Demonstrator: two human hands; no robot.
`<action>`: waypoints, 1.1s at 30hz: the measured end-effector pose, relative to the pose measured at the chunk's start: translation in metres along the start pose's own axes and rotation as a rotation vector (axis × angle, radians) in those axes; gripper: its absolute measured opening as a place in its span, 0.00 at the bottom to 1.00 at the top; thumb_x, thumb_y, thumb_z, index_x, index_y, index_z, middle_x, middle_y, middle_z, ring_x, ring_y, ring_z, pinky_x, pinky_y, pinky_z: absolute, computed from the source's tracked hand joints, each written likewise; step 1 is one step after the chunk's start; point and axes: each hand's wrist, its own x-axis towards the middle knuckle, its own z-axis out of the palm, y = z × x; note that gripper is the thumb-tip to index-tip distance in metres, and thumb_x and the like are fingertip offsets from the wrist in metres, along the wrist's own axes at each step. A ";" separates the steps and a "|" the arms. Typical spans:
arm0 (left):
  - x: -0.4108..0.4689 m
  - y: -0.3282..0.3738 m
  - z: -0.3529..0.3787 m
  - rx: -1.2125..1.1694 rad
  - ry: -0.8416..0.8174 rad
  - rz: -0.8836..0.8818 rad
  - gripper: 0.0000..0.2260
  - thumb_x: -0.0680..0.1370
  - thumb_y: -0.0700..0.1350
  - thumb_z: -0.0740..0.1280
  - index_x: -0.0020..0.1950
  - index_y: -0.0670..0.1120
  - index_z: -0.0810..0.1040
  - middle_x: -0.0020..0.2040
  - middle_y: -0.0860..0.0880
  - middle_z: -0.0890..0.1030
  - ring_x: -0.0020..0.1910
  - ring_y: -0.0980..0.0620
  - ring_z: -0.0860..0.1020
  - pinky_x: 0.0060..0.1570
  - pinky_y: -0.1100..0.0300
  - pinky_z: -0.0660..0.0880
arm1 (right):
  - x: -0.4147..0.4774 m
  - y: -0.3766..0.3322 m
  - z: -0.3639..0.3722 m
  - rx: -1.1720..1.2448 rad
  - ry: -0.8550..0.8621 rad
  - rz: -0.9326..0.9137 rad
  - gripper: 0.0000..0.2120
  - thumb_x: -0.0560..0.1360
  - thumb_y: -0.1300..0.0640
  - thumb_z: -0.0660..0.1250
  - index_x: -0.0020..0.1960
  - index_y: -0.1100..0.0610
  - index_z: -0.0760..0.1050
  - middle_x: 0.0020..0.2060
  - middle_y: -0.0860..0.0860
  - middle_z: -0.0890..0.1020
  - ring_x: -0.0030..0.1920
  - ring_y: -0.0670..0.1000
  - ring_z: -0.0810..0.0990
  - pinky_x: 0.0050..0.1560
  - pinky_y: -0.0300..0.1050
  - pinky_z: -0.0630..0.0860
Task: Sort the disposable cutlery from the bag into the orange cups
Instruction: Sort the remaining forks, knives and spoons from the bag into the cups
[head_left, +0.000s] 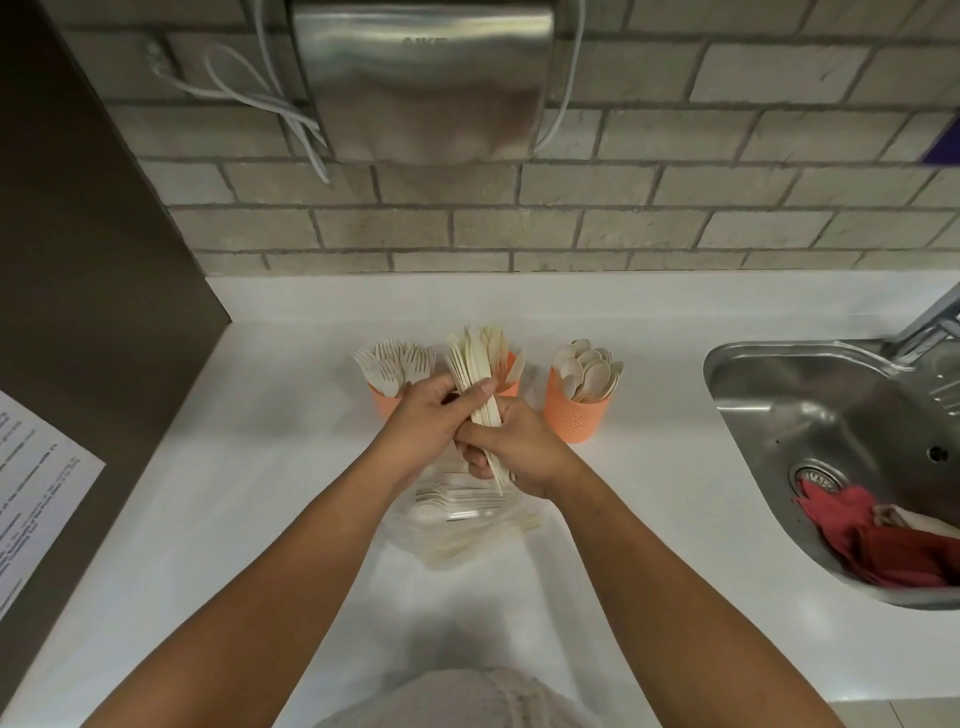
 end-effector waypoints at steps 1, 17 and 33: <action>0.000 0.001 0.003 0.012 0.002 -0.008 0.12 0.84 0.50 0.67 0.57 0.41 0.81 0.30 0.40 0.80 0.27 0.40 0.79 0.34 0.45 0.82 | 0.000 0.000 -0.002 0.012 -0.012 0.029 0.07 0.79 0.69 0.66 0.43 0.62 0.77 0.31 0.58 0.77 0.28 0.52 0.73 0.29 0.45 0.69; 0.012 0.005 0.016 -0.067 0.059 -0.085 0.15 0.86 0.52 0.61 0.54 0.43 0.83 0.49 0.50 0.88 0.45 0.50 0.86 0.38 0.56 0.81 | -0.009 -0.001 -0.016 0.012 -0.129 0.168 0.04 0.79 0.64 0.69 0.46 0.58 0.77 0.35 0.53 0.75 0.32 0.51 0.71 0.31 0.43 0.67; 0.010 0.007 0.027 -0.214 0.083 -0.008 0.13 0.86 0.47 0.61 0.48 0.44 0.80 0.37 0.48 0.80 0.30 0.56 0.77 0.31 0.64 0.74 | 0.030 -0.064 -0.041 -0.336 0.206 -0.055 0.14 0.78 0.51 0.72 0.48 0.64 0.81 0.33 0.55 0.81 0.31 0.50 0.78 0.36 0.45 0.75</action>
